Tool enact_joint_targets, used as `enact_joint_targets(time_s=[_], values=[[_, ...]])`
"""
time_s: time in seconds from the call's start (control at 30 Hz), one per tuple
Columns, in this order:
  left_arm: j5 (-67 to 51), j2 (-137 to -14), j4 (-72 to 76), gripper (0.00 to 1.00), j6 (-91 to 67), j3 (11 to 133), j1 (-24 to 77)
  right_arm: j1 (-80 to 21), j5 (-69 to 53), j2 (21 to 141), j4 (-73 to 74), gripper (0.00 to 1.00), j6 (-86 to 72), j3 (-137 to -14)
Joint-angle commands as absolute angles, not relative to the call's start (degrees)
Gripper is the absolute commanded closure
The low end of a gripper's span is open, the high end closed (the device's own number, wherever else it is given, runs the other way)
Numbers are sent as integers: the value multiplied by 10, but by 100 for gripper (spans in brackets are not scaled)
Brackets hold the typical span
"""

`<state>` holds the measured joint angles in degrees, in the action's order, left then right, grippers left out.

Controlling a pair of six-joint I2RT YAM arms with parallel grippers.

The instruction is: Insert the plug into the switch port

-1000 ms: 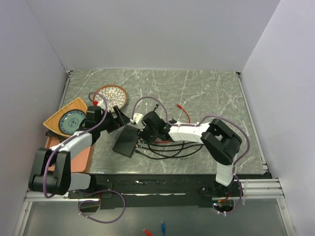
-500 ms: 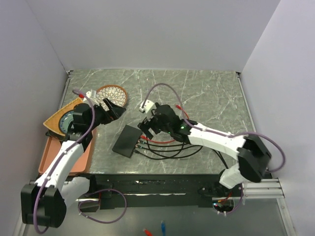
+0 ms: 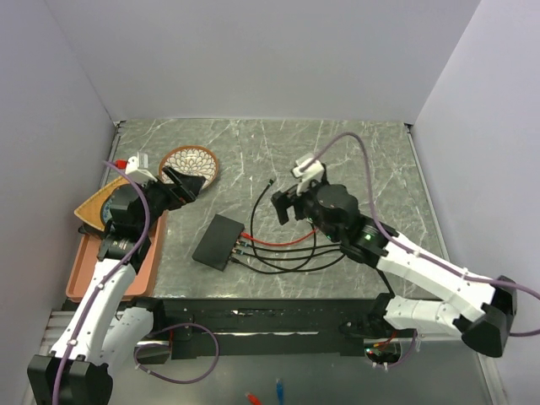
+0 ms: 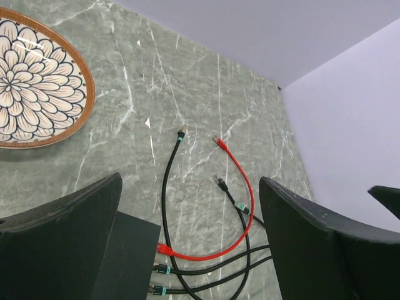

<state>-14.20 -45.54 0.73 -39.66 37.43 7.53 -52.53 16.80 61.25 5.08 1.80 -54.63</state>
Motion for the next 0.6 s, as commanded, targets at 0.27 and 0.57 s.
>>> enact_joint_targets(time_s=[0.27,0.57], values=[[-132,-452,33,4,-402,379,73,-527,252,462,-21,1,8,-460],[-101,-444,41,4,-412,369,73,-527,234,429,-57,1,18,-434]])
